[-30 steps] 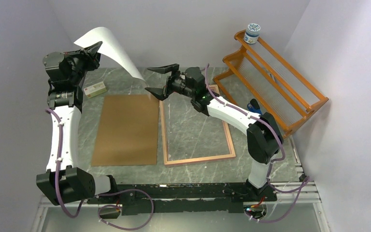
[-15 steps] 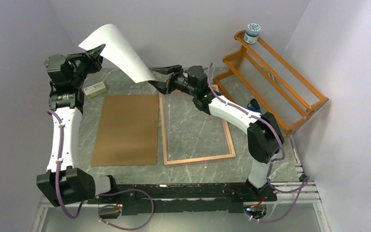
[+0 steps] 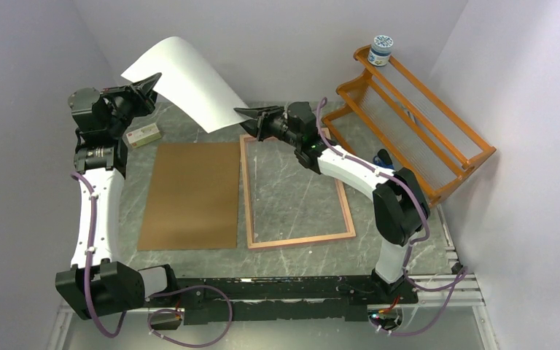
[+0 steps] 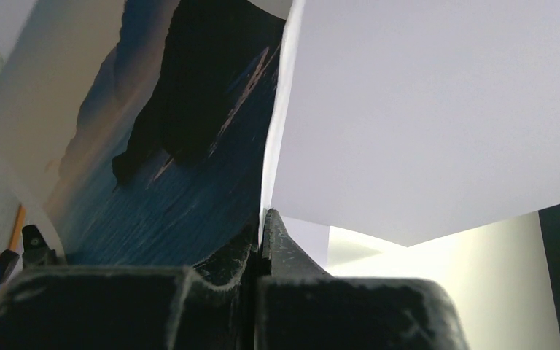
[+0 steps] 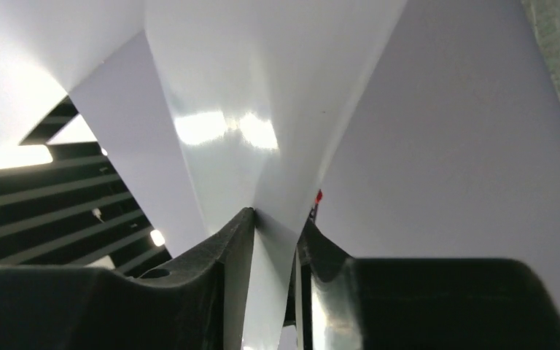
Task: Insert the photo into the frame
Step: Turn over the photo at the center of the board.
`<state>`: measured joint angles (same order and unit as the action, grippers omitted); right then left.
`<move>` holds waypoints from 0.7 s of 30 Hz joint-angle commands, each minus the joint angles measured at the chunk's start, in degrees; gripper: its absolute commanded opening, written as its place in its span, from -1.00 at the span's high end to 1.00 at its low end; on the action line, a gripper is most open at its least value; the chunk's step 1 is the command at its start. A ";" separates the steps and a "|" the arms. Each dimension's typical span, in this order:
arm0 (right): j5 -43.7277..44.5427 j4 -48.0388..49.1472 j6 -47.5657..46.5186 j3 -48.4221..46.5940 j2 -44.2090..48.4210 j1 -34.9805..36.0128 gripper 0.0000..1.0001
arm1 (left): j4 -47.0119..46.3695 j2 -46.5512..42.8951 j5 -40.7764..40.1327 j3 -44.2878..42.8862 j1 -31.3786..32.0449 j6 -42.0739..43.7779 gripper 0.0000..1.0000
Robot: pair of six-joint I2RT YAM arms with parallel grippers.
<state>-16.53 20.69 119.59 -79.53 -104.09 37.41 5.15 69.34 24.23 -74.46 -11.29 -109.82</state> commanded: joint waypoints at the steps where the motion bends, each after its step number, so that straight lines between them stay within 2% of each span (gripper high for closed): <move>1: 1.02 2.01 3.03 -2.28 3.32 -0.76 0.49 | 0.82 -2.29 0.67 -0.59 0.17 0.45 0.95; 5: 1.67 1.20 2.07 -2.67 3.55 -1.05 0.67 | 2.20 -2.46 1.07 -0.94 0.19 1.43 0.92; 8: 1.78 0.91 1.60 -2.27 3.78 -1.40 0.82 | 3.05 -3.28 0.88 0.26 0.21 1.52 0.78; 11: 1.86 1.13 0.51 -1.72 4.13 -1.90 0.97 | 6.68 -4.34 0.26 0.46 0.21 3.20 0.46; 14: 1.28 0.13 -1.55 -1.64 4.39 -2.56 1.00 | 11.48 -5.73 -0.67 0.23 0.21 6.60 0.03; 18: -1.36 -2.75 -7.52 -2.43 4.98 -4.02 1.00 | 22.00 -8.75 -2.03 0.42 -0.04 17.29 -0.52; 21: -7.13 -8.21 -15.68 -4.76 4.72 -5.56 1.00 | 35.74 -12.64 -7.01 0.62 -0.27 28.53 -0.73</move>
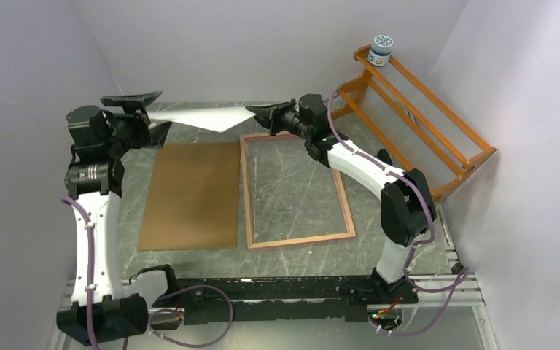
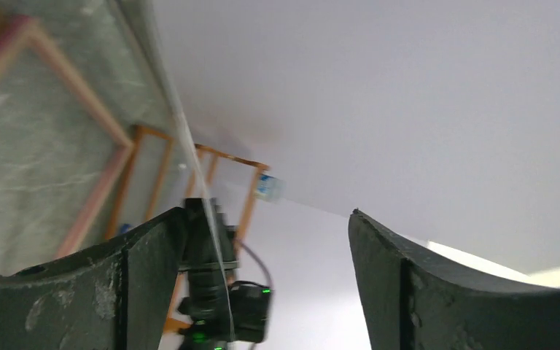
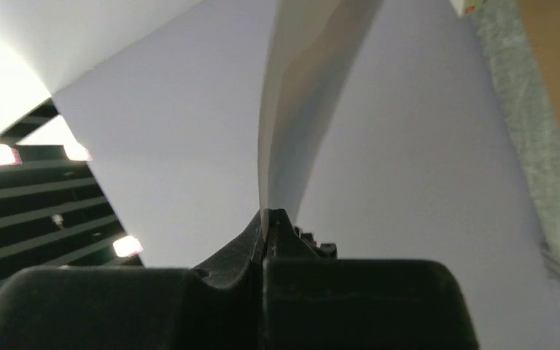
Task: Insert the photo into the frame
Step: Turn over the photo at the center of the board, then place the photo in the photo frame.
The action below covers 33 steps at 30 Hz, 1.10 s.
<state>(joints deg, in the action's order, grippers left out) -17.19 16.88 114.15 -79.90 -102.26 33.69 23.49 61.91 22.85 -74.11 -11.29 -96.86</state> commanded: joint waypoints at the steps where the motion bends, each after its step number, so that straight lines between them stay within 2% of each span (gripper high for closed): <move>1: -8.39 -6.73 -13.16 -5.03 2.70 -2.37 1.00 | 21.69 -6.64 -8.68 0.23 -0.23 19.53 -0.79; 4: -13.08 -18.03 -24.98 -8.20 1.94 -3.83 1.00 | 31.88 -11.34 -21.38 -1.60 -0.32 29.40 -0.84; 5: -14.06 -21.44 -29.24 -9.02 1.71 -4.38 1.00 | 33.94 -12.90 -28.23 -3.01 -0.34 32.10 -0.84; 7: -14.82 -26.19 -34.68 -8.99 1.78 -5.46 1.00 | 35.63 -15.68 -36.57 -4.64 -0.33 37.23 -0.85; 9: -15.40 -29.51 -39.61 -10.13 1.39 -5.90 1.00 | 35.84 -17.31 -41.63 -5.95 -0.38 41.26 -0.86; 11: -16.42 -31.69 -44.30 -12.67 0.47 -5.92 1.00 | 35.29 -17.93 -42.79 -6.71 -0.39 44.76 -0.85; 14: -19.45 -33.17 -48.67 -16.82 -0.99 -5.92 1.00 | 33.55 -17.08 -40.48 -6.93 -0.33 48.86 -0.85; 20: -26.43 -39.48 -56.26 -23.20 -2.83 -6.49 1.00 | 30.49 -10.22 -26.83 -6.38 -0.37 53.85 -0.82; 24: -30.53 -37.41 -57.87 -15.60 -0.73 -8.51 1.00 | 29.18 -5.86 -18.48 -5.24 -0.32 55.57 -0.78; 27: -31.83 -41.51 -63.18 -11.36 0.52 -11.12 1.00 | 26.74 -4.29 -13.83 -3.51 -0.37 56.84 -0.77; 30: -32.38 -45.04 -69.30 -5.73 2.64 -15.55 1.00 | 23.31 -3.46 -9.62 -1.36 -0.39 57.68 -0.77; 33: -32.13 -52.19 -80.29 -3.21 2.23 -20.71 1.00 | 21.58 -2.07 -6.00 -0.09 -0.39 58.18 -0.76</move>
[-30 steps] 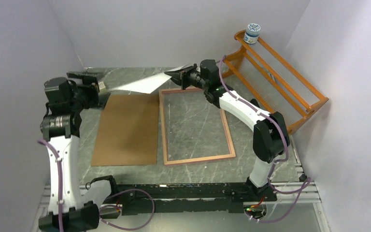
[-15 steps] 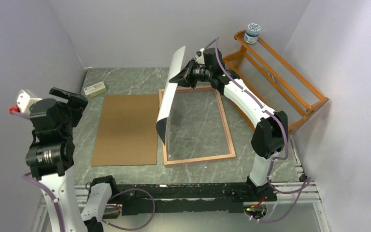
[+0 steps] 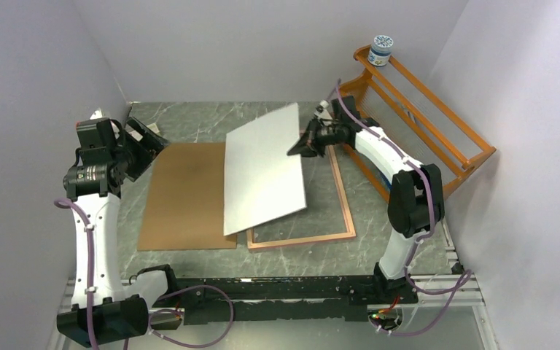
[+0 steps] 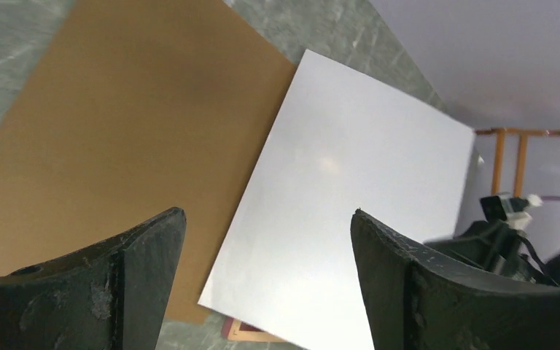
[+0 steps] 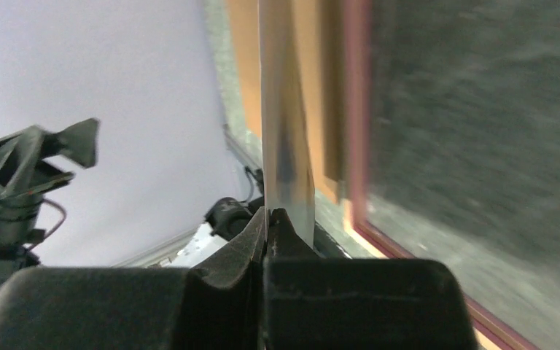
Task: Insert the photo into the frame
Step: Place the photo in the photo frame.
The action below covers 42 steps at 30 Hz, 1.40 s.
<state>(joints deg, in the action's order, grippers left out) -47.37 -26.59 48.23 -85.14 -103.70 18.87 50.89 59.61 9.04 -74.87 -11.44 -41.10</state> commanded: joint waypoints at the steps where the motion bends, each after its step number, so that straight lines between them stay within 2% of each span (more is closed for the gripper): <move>1: -2.18 -11.47 -18.64 1.78 2.70 -7.76 1.00 | -6.23 0.79 9.02 0.97 -0.25 2.69 -0.76; 6: 2.09 -23.81 -34.26 -1.35 -2.51 -10.21 1.00 | -8.31 3.70 13.66 3.02 -0.25 1.95 -0.75; 8: 7.78 -25.22 -35.76 -2.03 -3.29 -10.19 1.00 | -10.99 4.19 15.85 5.18 -0.19 0.45 -0.74; 11: 11.43 -25.96 -37.65 -2.96 -3.93 -10.54 1.00 | -14.01 5.04 17.89 6.80 -0.04 -1.14 -0.73; 17: 23.02 -29.37 -40.29 -6.07 -4.97 -10.60 1.00 | -13.20 7.95 17.71 5.38 0.15 -0.09 -0.71; 32: 22.48 -17.85 -36.44 -0.87 -0.30 -8.13 1.00 | -14.59 10.08 18.62 6.52 0.50 -0.21 -0.70; 40: 17.85 -16.76 -35.41 0.45 -1.44 -6.98 1.00 | -14.73 10.56 18.65 6.82 0.53 -0.29 -0.69; 42: 17.49 -15.58 -33.72 1.35 -0.94 -6.73 0.88 | -14.68 10.69 18.57 6.93 0.63 -0.30 -0.68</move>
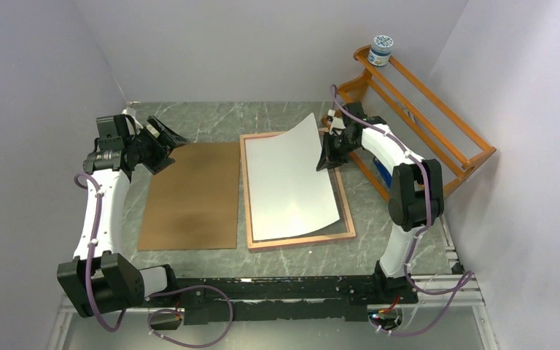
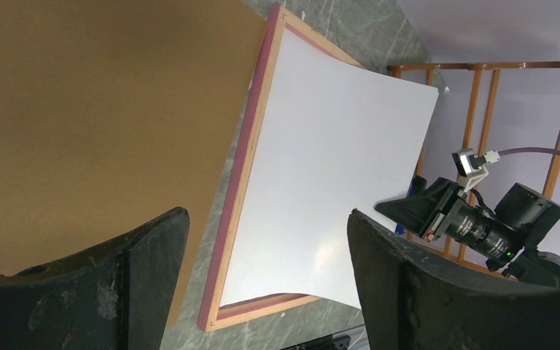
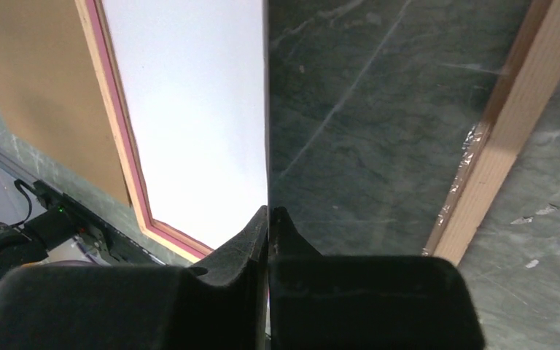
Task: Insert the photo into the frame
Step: Place the photo in the photo frame.
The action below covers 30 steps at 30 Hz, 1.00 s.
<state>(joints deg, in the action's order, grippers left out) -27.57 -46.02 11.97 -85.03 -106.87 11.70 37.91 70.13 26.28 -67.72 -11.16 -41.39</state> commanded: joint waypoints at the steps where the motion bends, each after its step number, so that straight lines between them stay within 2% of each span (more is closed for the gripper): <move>1: -2.01 4.32 3.04 1.63 2.54 0.65 0.81 | -1.70 0.18 1.29 -0.11 0.35 -0.03 -0.68; 5: 0.53 3.67 3.50 1.45 2.98 0.69 0.43 | -1.44 0.19 0.95 -0.09 0.34 0.16 -0.68; 9: 4.99 1.95 3.28 -0.40 3.71 0.71 -0.26 | -0.73 0.26 0.52 -0.58 0.35 0.68 -0.69; 11: 7.96 2.00 3.68 -0.89 4.85 0.73 -0.47 | -0.06 0.43 -0.07 -1.06 0.29 1.06 -0.69; 14: 14.10 2.08 4.52 -1.31 7.16 0.70 -0.65 | 1.17 0.64 -1.47 -1.92 0.34 1.96 -0.70; 19: 29.95 -0.57 7.23 -2.77 10.03 0.73 -0.74 | 3.67 1.29 -4.71 -3.35 0.35 3.74 -0.78; 21: 32.57 -0.11 7.51 -2.81 11.55 0.71 -0.75 | 5.42 1.96 -7.20 -4.41 0.28 5.10 -0.86; 26: 25.58 0.48 11.15 -3.88 12.55 1.39 -0.69 | 8.38 6.17 -11.49 -8.15 0.13 9.90 -0.88; 30: 23.71 5.01 18.23 -2.67 12.38 7.01 -0.65 | 8.60 11.76 -11.50 -10.55 -0.79 13.48 -0.88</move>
<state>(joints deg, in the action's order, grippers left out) -1.74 -45.17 22.65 -87.05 -95.50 13.50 45.39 77.69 16.88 -74.85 -11.11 -33.32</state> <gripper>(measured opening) 0.831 0.938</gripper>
